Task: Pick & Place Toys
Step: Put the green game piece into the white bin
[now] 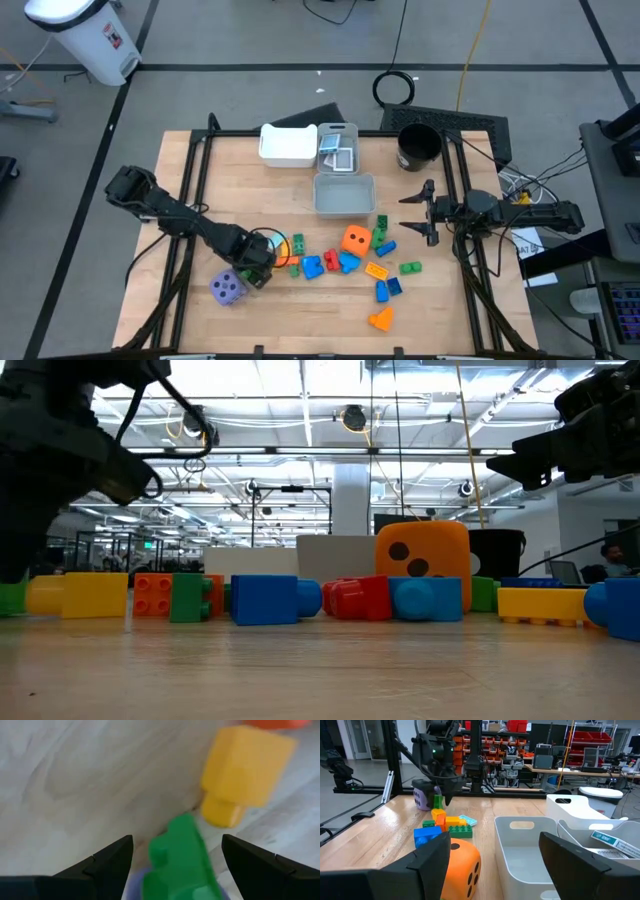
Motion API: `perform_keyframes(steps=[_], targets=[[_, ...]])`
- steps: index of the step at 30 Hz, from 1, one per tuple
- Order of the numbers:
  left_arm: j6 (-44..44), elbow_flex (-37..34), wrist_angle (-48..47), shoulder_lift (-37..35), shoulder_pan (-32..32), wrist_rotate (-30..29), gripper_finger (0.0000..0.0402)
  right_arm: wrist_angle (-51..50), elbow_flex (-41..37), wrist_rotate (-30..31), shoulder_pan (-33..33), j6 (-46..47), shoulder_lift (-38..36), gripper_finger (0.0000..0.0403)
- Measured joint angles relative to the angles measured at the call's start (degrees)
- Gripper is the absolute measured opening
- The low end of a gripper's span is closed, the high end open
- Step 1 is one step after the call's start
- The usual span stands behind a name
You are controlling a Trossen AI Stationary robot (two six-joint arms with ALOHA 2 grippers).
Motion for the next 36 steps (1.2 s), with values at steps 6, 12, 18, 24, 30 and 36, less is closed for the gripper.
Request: perform_keyframes(steps=[6, 12, 18, 24, 30, 36], targets=[[-6.6, 0.0, 0.4, 0.0, -0.5, 0.1, 0.0312, 0.0, 0.0, 0.0, 0.0, 0.0, 0.0, 0.0276], [-8.2, 0.0, 0.8, 0.0, -0.6, 1.1, 0.0308, 0.0, 0.0, 0.0, 0.0, 0.0, 0.0, 0.0279], [-8.8, 0.0, 0.8, 0.0, -0.7, 2.6, 0.0247, 0.0, 0.0, 0.0, 0.0, 0.0, 0.0, 0.0277], [-8.8, 0.1, 0.8, 0.0, -0.7, 0.9, 0.0194, 0.0, 0.0, 0.0, 0.0, 0.0, 0.0, 0.0279], [-6.5, 0.1, 0.8, -0.1, 0.3, 1.9, 0.0209, 0.0, 0.0, 0.0, 0.0, 0.0, 0.0, 0.0277], [-4.3, 1.4, 0.8, 0.0, 1.1, 0.3, 0.0200, 0.0, 0.0, 0.0, 0.0, 0.0, 0.0, 0.0279]])
